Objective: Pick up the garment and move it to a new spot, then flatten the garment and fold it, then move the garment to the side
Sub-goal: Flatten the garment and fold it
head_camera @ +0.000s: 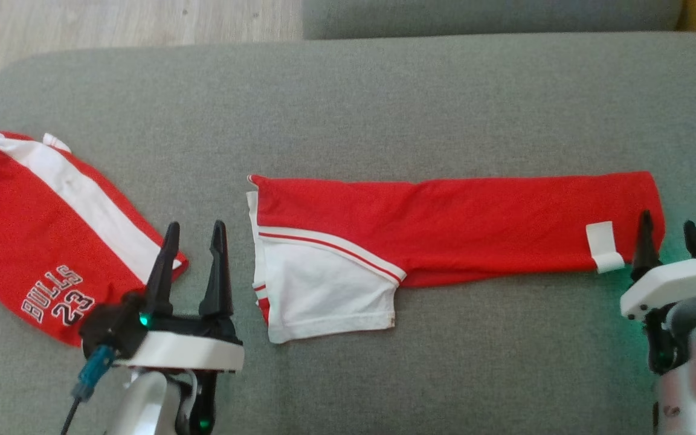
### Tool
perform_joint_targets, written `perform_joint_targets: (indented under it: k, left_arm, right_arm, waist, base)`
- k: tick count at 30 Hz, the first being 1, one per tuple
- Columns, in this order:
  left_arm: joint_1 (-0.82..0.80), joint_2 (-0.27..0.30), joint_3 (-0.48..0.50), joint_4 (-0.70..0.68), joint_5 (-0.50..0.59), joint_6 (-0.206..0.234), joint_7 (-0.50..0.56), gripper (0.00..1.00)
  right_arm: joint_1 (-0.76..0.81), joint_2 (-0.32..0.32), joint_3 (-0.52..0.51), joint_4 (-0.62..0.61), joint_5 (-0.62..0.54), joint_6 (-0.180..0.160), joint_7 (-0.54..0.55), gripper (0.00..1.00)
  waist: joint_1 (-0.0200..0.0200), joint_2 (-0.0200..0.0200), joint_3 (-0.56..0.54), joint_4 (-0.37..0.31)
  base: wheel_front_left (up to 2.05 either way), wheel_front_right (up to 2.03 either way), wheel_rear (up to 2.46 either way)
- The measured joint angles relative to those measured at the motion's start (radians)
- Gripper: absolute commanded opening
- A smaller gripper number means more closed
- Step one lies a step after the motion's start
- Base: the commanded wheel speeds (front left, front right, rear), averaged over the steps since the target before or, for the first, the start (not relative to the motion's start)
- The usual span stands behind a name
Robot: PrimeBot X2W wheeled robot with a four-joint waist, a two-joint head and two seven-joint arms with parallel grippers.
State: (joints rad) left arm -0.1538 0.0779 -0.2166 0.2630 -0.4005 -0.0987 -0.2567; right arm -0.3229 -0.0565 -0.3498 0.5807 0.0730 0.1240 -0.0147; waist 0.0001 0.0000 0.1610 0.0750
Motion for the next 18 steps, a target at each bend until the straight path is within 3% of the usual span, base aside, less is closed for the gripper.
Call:
perform_joint_targets:
  k: [5, 18]
  left_arm:
    - [-0.026, -0.008, 0.020, 0.015, 0.006, -0.010, 0.000, 1.00]
    - [-0.055, -0.019, 0.048, 0.023, 0.032, -0.025, 0.000, 1.00]
  right_arm:
    - [-0.027, 0.005, -0.074, 0.054, -0.039, 0.000, 0.043, 1.00]
    - [-0.098, 0.007, -0.034, 0.164, 0.042, 0.000, 0.053, 1.00]
  waist:
    - [0.0000, 0.0000, 0.034, 0.003]
    - [0.0000, 0.0000, 0.065, -0.018]
  base:
    - [0.00, 0.00, 0.00]
    - [0.00, 0.00, 0.00]
